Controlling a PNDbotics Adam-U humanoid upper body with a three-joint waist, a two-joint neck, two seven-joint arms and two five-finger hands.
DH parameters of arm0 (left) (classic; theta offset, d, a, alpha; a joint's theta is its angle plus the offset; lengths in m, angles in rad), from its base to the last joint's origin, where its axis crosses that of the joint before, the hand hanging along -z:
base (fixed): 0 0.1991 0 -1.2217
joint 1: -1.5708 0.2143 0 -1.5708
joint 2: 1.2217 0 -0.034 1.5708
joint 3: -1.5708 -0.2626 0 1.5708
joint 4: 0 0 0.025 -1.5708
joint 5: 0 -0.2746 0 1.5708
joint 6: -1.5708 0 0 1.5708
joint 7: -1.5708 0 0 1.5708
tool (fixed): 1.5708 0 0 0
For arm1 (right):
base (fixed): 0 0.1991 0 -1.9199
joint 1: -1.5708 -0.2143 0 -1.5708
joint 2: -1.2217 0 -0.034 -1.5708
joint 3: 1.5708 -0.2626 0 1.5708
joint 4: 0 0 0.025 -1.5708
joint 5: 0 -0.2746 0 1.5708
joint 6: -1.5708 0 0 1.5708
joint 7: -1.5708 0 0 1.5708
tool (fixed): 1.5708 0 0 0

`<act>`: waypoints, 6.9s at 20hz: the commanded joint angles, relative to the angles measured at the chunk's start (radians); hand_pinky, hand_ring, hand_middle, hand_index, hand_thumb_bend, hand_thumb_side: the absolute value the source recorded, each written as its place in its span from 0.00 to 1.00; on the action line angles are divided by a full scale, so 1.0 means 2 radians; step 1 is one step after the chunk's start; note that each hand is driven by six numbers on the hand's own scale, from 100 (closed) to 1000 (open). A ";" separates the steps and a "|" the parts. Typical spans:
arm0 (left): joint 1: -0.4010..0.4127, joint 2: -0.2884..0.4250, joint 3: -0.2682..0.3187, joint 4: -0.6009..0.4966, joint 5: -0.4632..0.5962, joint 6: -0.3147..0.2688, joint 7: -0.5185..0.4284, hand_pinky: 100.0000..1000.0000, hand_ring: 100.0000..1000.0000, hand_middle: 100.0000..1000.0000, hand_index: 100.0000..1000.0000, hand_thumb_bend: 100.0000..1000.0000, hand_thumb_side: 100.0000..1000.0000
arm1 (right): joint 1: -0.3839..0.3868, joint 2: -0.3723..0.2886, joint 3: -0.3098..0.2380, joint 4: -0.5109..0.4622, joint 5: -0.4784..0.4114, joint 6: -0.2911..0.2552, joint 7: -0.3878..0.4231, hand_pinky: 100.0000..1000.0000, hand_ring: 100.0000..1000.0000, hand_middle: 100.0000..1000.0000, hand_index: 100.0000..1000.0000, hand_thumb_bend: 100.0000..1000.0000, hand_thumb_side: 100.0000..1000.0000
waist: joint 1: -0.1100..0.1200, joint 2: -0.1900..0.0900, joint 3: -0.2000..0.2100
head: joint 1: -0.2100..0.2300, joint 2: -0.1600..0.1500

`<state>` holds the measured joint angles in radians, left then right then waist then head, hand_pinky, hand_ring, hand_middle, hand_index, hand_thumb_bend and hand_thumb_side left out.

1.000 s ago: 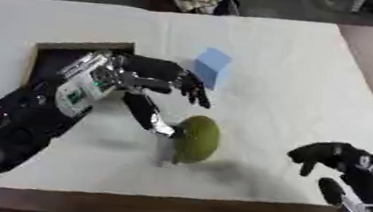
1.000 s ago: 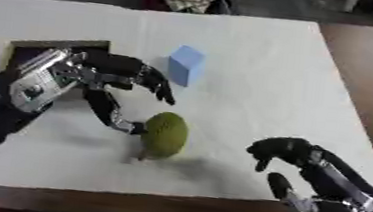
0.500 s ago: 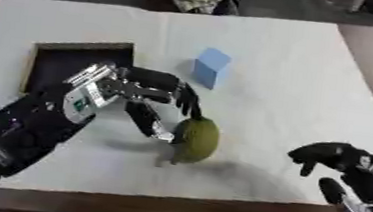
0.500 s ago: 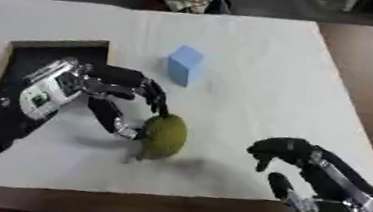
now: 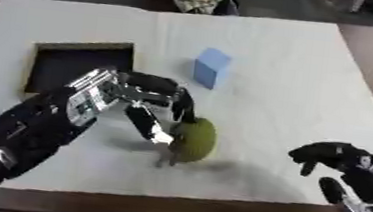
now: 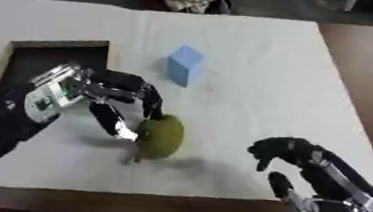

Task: Pick up objects on the table and place them in the box.

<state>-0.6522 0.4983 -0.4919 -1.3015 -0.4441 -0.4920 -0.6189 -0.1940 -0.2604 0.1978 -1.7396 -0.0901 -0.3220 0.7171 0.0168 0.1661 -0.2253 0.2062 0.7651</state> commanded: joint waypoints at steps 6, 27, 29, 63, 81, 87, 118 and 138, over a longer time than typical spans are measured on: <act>-0.007 0.003 0.024 -0.004 -0.013 -0.136 -0.123 0.50 0.42 0.37 0.54 0.01 0.06 | -0.006 -0.010 -0.003 -0.006 0.003 -0.001 -0.004 0.76 0.78 0.49 0.80 0.00 0.41 | -0.001 -0.007 0.001 | -0.001 0.002; 0.008 0.040 0.097 -0.102 -0.020 -0.058 0.072 0.36 0.32 0.26 0.43 0.00 0.06 | -0.004 -0.010 -0.006 -0.006 0.007 -0.001 -0.011 0.76 0.78 0.49 0.80 0.00 0.41 | -0.001 -0.008 0.005 | -0.011 0.002; 0.011 0.052 0.114 -0.107 -0.027 -0.048 0.087 0.38 0.32 0.27 0.44 0.00 0.04 | -0.004 -0.011 -0.007 -0.006 0.007 -0.002 -0.012 0.76 0.78 0.49 0.80 0.00 0.41 | -0.001 -0.008 0.005 | -0.013 0.002; 0.066 0.110 0.305 0.040 -0.302 0.092 0.229 0.78 0.70 0.74 0.88 0.44 0.17 | -0.001 -0.012 -0.012 -0.001 0.014 -0.003 -0.019 0.76 0.78 0.49 0.80 0.00 0.41 | 0.001 -0.007 0.012 | -0.026 0.002; -0.125 0.051 0.179 0.107 -0.127 -0.064 0.089 0.80 0.80 0.82 0.92 0.47 0.54 | -0.010 -0.008 0.001 0.000 0.008 -0.003 -0.006 0.75 0.78 0.49 0.80 0.00 0.41 | 0.001 -0.006 -0.020 | -0.011 0.002; -0.163 -0.014 0.186 0.199 -0.201 -0.056 0.113 0.73 0.76 0.80 0.92 0.48 0.67 | -0.015 -0.005 0.006 0.000 0.005 -0.002 0.001 0.76 0.78 0.49 0.80 0.00 0.41 | 0.001 -0.003 -0.033 | -0.010 0.002; -0.151 -0.110 0.166 0.258 -0.348 0.035 0.245 0.62 0.58 0.67 0.84 0.28 0.46 | -0.021 0.001 0.011 -0.001 0.000 0.000 0.008 0.76 0.78 0.49 0.80 0.00 0.41 | -0.001 -0.002 -0.046 | -0.005 0.002; -0.113 -0.010 0.155 0.090 -0.176 0.050 0.219 0.39 0.40 0.45 0.67 0.00 0.05 | -0.019 -0.004 0.004 0.001 0.005 -0.004 0.001 0.76 0.78 0.49 0.80 0.00 0.41 | -0.002 -0.002 -0.028 | -0.021 0.002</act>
<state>-0.8621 0.4247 -0.1856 -1.0617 -0.8293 -0.3996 -0.1707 -0.2241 -0.2506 0.2153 -1.7305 -0.0811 -0.3270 0.7223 0.0163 0.1739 -0.2800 0.1702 0.7652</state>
